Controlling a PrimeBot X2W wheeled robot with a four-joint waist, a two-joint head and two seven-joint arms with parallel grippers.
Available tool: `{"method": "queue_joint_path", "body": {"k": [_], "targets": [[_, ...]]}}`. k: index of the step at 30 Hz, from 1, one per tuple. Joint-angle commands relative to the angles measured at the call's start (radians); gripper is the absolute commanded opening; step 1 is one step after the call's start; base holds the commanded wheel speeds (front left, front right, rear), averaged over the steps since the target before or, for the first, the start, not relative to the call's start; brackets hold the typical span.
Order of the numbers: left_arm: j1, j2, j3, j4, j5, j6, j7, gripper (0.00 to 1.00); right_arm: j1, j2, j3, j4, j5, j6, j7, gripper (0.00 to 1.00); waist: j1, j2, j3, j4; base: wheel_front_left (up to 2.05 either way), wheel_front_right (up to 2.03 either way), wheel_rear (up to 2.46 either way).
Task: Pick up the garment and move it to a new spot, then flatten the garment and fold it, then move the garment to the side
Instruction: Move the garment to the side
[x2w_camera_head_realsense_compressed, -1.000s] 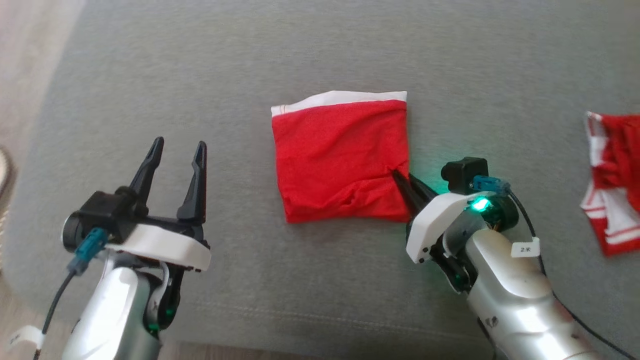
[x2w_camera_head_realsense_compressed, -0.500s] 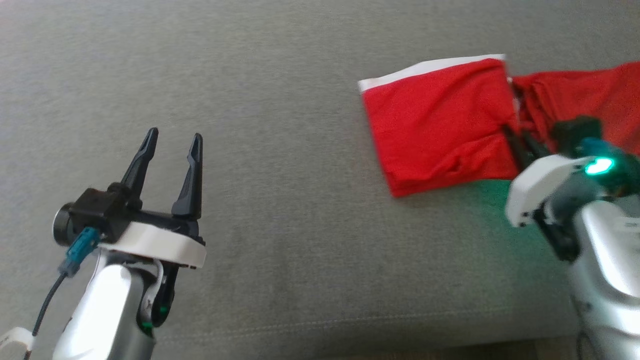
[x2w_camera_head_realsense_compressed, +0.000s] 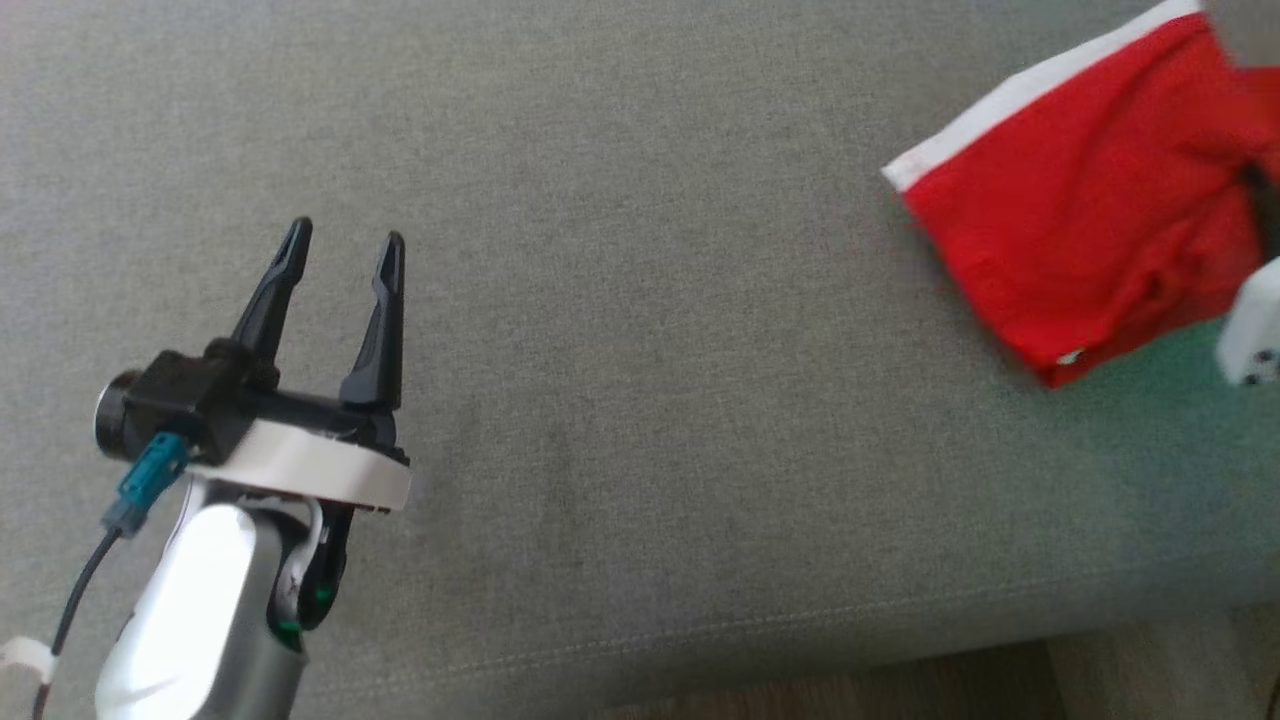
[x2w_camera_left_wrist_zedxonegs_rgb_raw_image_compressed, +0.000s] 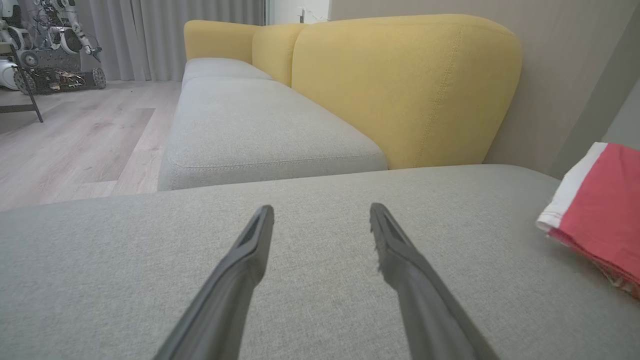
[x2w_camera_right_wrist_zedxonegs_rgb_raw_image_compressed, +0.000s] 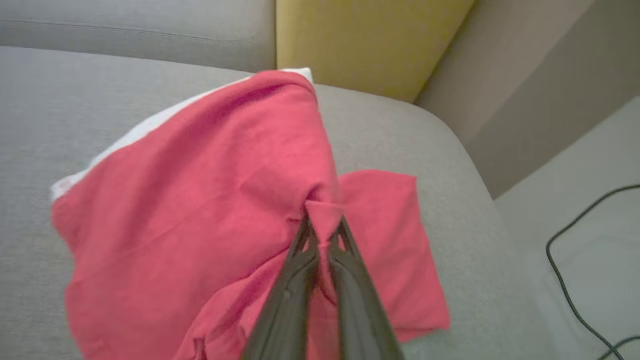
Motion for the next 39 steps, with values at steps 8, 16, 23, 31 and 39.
{"method": "queue_joint_path", "body": {"k": [8, 16, 23, 31, 39], "targets": [[-0.060, 0.033, 0.022, -0.033, 0.007, -0.012, 0.000, 1.00, -0.094, 0.035, -0.125, 0.102, 0.003, -0.001, 0.007, 0.00, 0.0000, 0.0000, 0.039, 0.001, 0.00, 0.00, 0.00], [-0.077, 0.040, 0.022, -0.027, 0.002, -0.018, -0.003, 1.00, -0.160, 0.069, -0.192, 0.238, -0.012, -0.001, -0.031, 1.00, 0.0000, 0.0000, 0.059, 0.010, 0.00, 0.00, 0.00], [-0.055, 0.041, 0.025, -0.009, -0.004, -0.010, -0.005, 1.00, -0.154, 0.086, -0.175, 0.236, -0.006, -0.001, -0.120, 1.00, 0.0000, 0.0000, 0.017, 0.005, 0.00, 0.00, 0.00], [0.004, 0.032, 0.044, 0.010, -0.026, 0.015, -0.009, 1.00, 0.002, 0.233, -0.127, -0.030, -0.039, -0.001, -0.272, 1.00, 0.0000, 0.0000, -0.075, 0.032, 0.00, 0.00, 0.00], [0.053, 0.039, 0.063, 0.009, -0.039, 0.038, -0.010, 1.00, 0.117, 0.325, -0.023, -0.185, -0.068, -0.001, -0.364, 1.00, 0.0000, 0.0000, -0.136, 0.092, 0.00, 0.00, 0.00]]}}
